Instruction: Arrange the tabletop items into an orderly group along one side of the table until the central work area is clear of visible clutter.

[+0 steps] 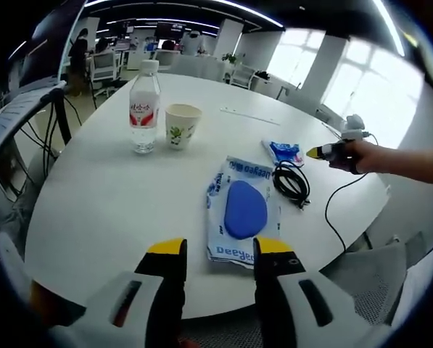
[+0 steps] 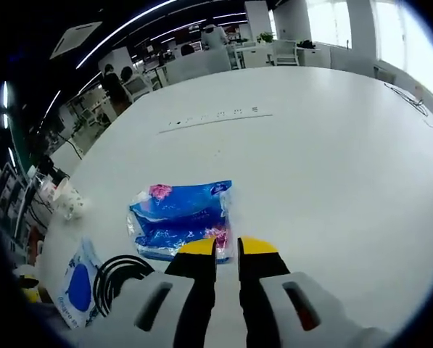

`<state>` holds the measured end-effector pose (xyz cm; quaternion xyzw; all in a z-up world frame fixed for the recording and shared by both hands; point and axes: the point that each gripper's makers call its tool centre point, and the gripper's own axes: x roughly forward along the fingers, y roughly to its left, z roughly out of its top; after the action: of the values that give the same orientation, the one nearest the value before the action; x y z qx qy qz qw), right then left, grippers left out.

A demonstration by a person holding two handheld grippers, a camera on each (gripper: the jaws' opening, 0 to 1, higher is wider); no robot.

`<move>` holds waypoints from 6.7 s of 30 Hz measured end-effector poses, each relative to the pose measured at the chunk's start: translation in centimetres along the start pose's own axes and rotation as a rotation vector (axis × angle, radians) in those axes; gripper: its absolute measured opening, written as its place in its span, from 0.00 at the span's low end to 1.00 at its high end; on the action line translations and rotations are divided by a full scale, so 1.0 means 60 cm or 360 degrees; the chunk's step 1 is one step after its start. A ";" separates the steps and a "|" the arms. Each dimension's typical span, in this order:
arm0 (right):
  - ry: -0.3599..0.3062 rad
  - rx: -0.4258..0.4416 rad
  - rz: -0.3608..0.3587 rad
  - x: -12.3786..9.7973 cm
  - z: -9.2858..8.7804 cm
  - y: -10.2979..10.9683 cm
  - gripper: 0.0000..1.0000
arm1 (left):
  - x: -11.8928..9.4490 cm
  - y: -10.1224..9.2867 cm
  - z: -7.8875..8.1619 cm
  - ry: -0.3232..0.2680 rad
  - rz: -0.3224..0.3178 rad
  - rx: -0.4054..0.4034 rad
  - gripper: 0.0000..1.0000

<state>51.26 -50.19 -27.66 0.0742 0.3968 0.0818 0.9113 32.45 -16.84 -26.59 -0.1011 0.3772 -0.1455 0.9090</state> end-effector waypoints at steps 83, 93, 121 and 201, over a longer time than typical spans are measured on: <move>0.0314 -0.0964 0.0677 0.087 -0.108 0.296 0.00 | 0.001 0.018 -0.006 -0.0024 0.0023 -0.0161 0.33; 0.0268 -0.0862 0.0655 0.074 -0.102 0.302 0.00 | 0.004 0.016 -0.007 -0.0016 0.0012 -0.0161 0.33; 0.0196 -0.0745 0.0597 0.014 -0.121 0.307 0.00 | 0.024 0.018 -0.055 0.0234 0.0006 -0.0185 0.33; 0.0393 -0.0512 0.0631 -0.072 -0.286 0.296 0.11 | 0.043 0.061 -0.099 0.0502 0.0040 -0.0137 0.17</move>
<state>34.14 -32.55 -32.60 -0.0058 0.4645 0.3287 0.8223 30.64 -14.76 -33.50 -0.1111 0.5223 -0.1320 0.8352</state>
